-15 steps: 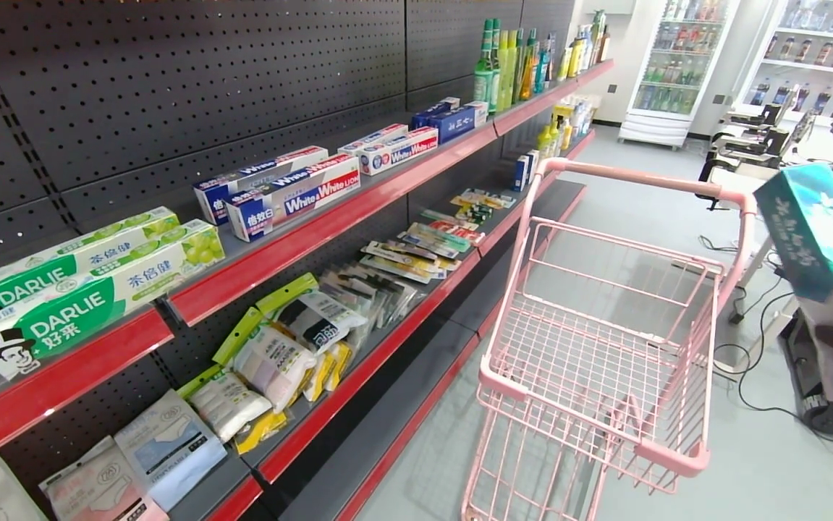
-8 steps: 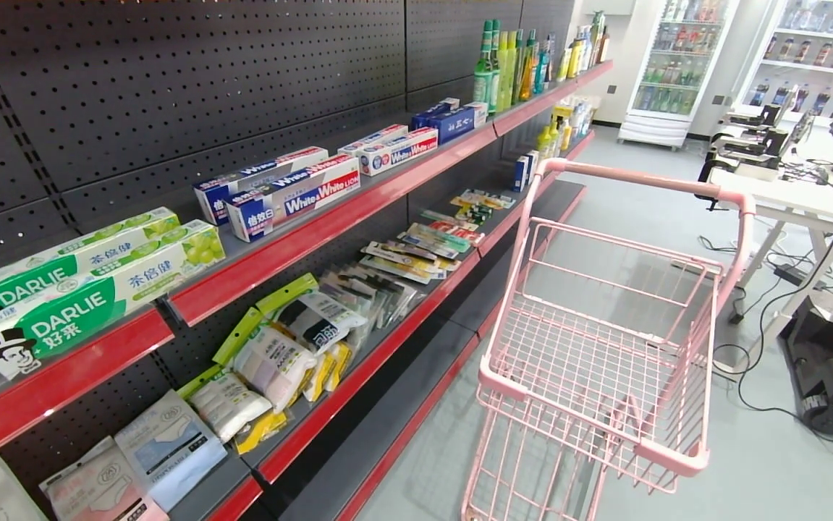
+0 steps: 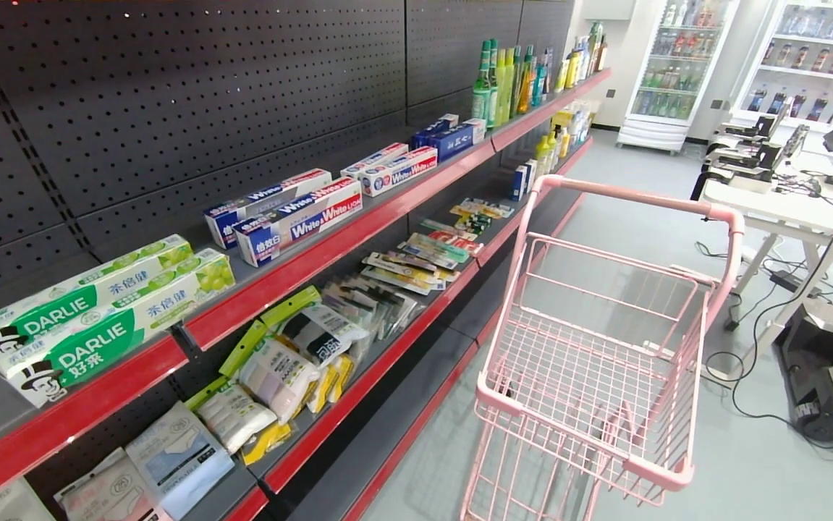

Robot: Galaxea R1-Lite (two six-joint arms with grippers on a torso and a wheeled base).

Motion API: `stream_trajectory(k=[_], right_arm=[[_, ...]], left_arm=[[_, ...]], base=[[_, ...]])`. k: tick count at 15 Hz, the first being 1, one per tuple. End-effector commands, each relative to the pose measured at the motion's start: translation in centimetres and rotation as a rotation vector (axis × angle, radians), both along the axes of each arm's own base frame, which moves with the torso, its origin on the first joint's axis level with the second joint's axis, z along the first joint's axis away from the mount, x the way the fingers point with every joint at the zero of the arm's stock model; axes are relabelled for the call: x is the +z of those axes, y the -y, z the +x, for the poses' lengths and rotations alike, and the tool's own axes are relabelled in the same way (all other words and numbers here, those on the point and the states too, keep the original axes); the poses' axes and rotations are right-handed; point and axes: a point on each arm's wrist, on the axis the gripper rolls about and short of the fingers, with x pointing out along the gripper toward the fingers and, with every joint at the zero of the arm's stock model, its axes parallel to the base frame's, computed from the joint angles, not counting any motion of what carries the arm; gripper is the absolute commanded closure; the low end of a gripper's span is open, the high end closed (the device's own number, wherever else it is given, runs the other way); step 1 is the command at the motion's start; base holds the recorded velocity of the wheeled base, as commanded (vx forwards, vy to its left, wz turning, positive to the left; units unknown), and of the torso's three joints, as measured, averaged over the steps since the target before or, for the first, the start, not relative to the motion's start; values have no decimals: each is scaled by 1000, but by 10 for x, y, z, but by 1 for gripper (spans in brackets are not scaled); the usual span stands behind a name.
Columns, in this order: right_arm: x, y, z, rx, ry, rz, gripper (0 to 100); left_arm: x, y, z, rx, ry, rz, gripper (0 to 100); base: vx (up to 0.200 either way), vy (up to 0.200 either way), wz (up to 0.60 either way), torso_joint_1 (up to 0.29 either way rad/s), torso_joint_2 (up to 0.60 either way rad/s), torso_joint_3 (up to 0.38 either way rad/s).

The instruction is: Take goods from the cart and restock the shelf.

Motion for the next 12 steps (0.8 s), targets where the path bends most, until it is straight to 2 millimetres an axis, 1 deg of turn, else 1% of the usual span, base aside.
stream_trajectory(k=[1,4,5,12], right_arm=[[-7,0,3,33,-37,20,100],[-10,-1,6,80,-54,47,100],[-8,-1,11,89,-60,57,100],[2,0,16,89,-36,53,100]], left_arm=[[0,0,0,0,-1,-1,0],[0,0,0,0,-1,-1,0],[0,0,0,0,-1,1,0],[0,0,0,0,-1,1,0]], base=[[0,0,0,276,-583,-330],[0,0,0,256,-567,-313],[0,0,0,212,-437,-242],[0,0,0,184,-376,-200]])
